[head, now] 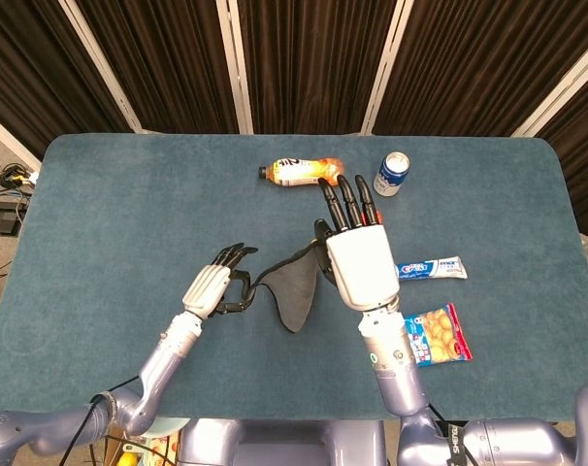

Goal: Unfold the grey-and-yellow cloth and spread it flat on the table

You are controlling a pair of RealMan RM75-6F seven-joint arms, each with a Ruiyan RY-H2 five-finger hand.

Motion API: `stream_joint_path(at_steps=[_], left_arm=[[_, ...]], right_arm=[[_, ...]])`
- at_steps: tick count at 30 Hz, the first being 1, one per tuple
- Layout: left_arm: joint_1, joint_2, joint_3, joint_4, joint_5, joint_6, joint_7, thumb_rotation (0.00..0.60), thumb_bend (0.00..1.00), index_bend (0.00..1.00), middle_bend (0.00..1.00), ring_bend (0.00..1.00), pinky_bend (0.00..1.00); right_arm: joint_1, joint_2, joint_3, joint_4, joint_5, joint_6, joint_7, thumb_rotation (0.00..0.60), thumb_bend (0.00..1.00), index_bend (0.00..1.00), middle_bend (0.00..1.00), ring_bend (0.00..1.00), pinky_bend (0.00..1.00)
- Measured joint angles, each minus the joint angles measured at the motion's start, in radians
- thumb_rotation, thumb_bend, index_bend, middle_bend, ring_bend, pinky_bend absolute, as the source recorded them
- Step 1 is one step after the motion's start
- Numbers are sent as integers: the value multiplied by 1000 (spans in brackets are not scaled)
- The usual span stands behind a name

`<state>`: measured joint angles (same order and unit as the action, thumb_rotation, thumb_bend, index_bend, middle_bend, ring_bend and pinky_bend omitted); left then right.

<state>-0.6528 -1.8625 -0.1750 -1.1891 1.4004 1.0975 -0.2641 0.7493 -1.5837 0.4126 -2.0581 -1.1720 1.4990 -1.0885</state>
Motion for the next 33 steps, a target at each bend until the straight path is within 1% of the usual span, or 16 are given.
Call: stream_joint_path(at_steps=[8, 14, 20, 25, 30, 33], left_arm=[[-4, -5, -15, -6, 4, 25, 22, 600, 549, 783, 157, 0, 58], [10, 39, -21, -39, 22, 73, 29, 600, 549, 786, 157, 0, 57], [23, 131, -41, -120, 34, 113, 63, 600, 549, 790, 169, 0, 58], [26, 229, -72, -237, 43, 136, 108, 600, 549, 791, 177, 0, 58], [17, 334, -128, -361, 53, 161, 197, 600, 549, 791, 188, 0, 58], [2, 382, -168, -409, 52, 167, 254, 600, 549, 791, 189, 0, 58]], right_arm=[[5, 7, -8, -16, -8, 13, -10, 600, 497, 622, 123, 0, 0], [-2, 24, -8, -35, -13, 34, -13, 600, 497, 623, 122, 0, 0], [-26, 62, -11, -57, -19, 53, 15, 600, 496, 622, 123, 0, 0], [-52, 101, -10, -76, -27, 64, 62, 600, 495, 622, 123, 0, 0], [-81, 148, -8, -98, -24, 69, 119, 600, 494, 622, 123, 0, 0], [-92, 175, -5, -119, -12, 62, 152, 600, 495, 622, 123, 0, 0]])
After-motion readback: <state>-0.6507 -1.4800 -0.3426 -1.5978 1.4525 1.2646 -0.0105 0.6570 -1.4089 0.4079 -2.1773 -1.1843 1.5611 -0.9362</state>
